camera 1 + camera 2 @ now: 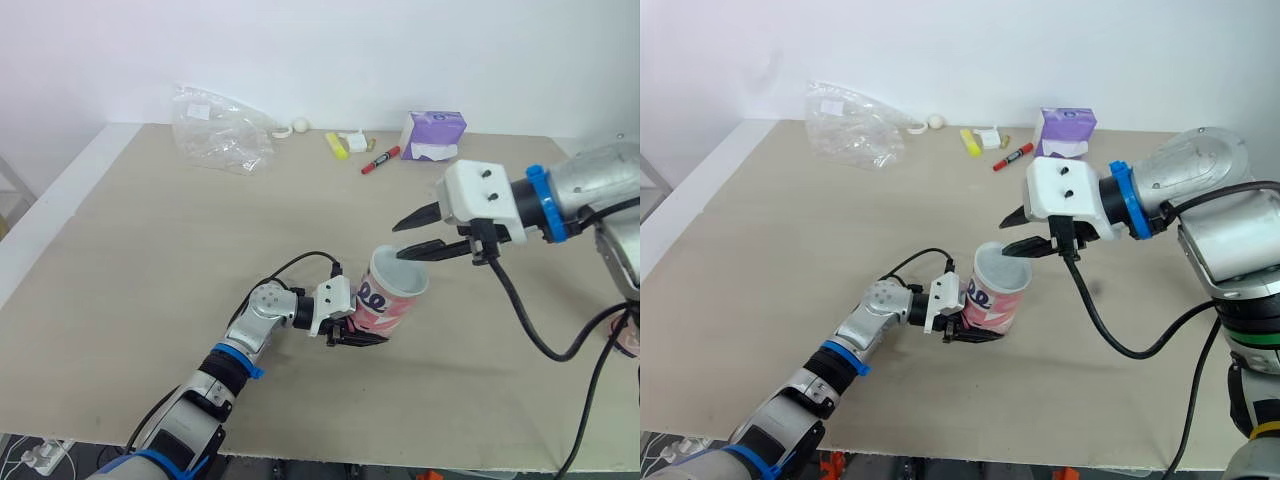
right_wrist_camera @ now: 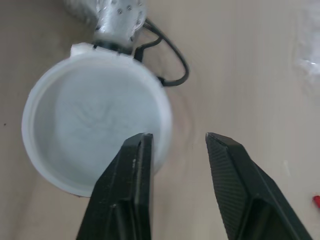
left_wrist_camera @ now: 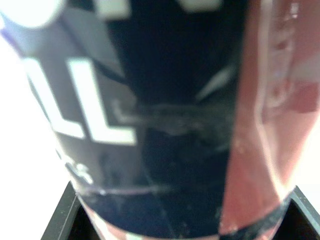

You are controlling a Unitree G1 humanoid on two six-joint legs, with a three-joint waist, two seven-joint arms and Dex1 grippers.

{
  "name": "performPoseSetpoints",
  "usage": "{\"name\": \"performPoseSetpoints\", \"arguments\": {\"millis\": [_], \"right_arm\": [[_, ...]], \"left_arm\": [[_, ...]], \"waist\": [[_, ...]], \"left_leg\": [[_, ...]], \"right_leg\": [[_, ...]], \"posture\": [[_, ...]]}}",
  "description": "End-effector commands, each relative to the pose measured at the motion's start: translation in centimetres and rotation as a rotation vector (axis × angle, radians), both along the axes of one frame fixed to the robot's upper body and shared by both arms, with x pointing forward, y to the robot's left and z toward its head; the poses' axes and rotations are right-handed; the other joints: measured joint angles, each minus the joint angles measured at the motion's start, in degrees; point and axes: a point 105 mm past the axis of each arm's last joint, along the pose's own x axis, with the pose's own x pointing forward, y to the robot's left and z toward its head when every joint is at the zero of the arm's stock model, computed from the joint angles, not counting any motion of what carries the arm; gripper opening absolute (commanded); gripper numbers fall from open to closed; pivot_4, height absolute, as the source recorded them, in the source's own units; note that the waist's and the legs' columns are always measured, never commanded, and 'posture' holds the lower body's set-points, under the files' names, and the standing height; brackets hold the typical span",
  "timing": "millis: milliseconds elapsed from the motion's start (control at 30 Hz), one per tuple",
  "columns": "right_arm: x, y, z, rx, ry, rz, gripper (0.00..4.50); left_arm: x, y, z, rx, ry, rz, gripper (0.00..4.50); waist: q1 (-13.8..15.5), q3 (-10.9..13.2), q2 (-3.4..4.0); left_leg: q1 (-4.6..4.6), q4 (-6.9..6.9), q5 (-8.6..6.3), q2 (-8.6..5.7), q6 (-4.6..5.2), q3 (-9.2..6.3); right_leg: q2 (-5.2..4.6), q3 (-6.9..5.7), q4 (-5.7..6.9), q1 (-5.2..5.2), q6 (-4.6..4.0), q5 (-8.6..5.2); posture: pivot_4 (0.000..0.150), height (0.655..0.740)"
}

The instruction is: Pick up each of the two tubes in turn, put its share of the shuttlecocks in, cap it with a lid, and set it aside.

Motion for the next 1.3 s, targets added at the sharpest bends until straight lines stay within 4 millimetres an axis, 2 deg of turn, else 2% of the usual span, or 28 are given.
{"name": "performPoseSetpoints", "arguments": {"millis": [33, 100, 167, 267, 333, 533, 767, 1000, 1300], "right_arm": [[-0.4, -0.3, 3.1, 0.124, -0.036, -0.034, 1.89], [-1.0, -0.1, 4.3, 0.224, 0.016, -0.036, 1.89], [-1.9, 0.2, 4.5, 0.283, 0.089, -0.024, 1.89], [-2.6, 0.4, 2.6, 0.255, 0.165, -0.035, 0.98], [-2.8, 0.8, 1.5, 0.251, 0.195, -0.040, 0.05], [-2.4, 1.0, -2.7, 0.208, 0.273, -0.097, 0.05], [-1.9, 0.3, -5.9, 0.108, 0.305, -0.131, 0.05], [-1.2, -0.2, -7.4, 0.070, 0.334, -0.168, 0.05], [-0.6, 1.4, -7.3, 0.134, 0.421, -0.178, 0.05]], "left_arm": [[0.1, 0.5, -1.2, 0.037, 0.040, 0.023, 2.57], [0.1, 0.6, -1.2, 0.037, 0.040, 0.023, 2.57], [0.1, 0.6, -1.1, 0.036, 0.040, 0.024, 2.57], [0.1, 0.5, -1.1, 0.034, 0.042, 0.025, 2.57], [0.1, 0.5, -1.1, 0.032, 0.043, 0.025, 2.57], [0.2, 0.4, -1.0, 0.028, 0.046, 0.028, 2.57], [0.2, 0.4, -1.0, 0.026, 0.051, 0.038, 2.57], [0.2, 0.4, -1.1, 0.022, 0.052, 0.046, 2.57], [0.0, 0.2, -1.1, 0.018, 0.053, 0.042, 2.57]], "waist": [[0.0, 0.0, 0.00], [0.0, 0.0, 0.00], [0.0, 0.0, 0.00], [0.1, 0.0, -0.01], [0.1, 0.0, -0.04], [0.1, 0.0, -0.05], [0.1, -0.1, -0.14], [0.1, -0.4, -0.43], [-0.3, -0.5, -0.61]], "left_leg": [[0.00, 0.00, 0.00, 0.00, 0.00, 0.00], [0.00, 0.00, 0.00, 0.00, 0.00, 0.00], [-0.01, 0.00, 0.00, 0.03, 0.00, 0.00], [-0.03, -0.01, -0.01, 0.10, -0.01, -0.02], [-0.03, -0.01, -0.01, 0.13, -0.01, -0.04], [-0.04, -0.01, 0.00, 0.12, 0.00, -0.01], [0.03, -0.01, 0.03, 0.09, 0.05, 0.03], [0.23, -0.01, 0.03, 0.19, 0.06, 0.02], [0.39, -0.01, 0.03, 0.35, 0.05, 0.02]], "right_leg": [[-0.01, 0.00, 0.00, 0.00, -0.01, 0.00], [-0.02, 0.01, 0.00, -0.01, -0.01, 0.00], [-0.08, 0.01, 0.00, -0.02, -0.03, 0.01], [-0.18, -0.02, 0.00, -0.03, -0.08, 0.00], [-0.18, -0.04, 0.00, -0.02, -0.12, -0.01], [-0.08, -0.02, 0.00, -0.05, -0.10, 0.04], [0.07, -0.01, 0.00, 0.03, -0.07, 0.05], [0.17, -0.02, 0.00, 0.17, -0.21, -0.01], [0.13, -0.01, -0.01, 0.27, -0.44, -0.03]], "posture": [[0.150, 0.7400], [0.150, 0.7400], [0.150, 0.7400], [0.150, 0.7400], [0.150, 0.7400], [0.150, 0.7400], [0.150, 0.7400], [0.150, 0.7400], [0.150, 0.7400]]}}
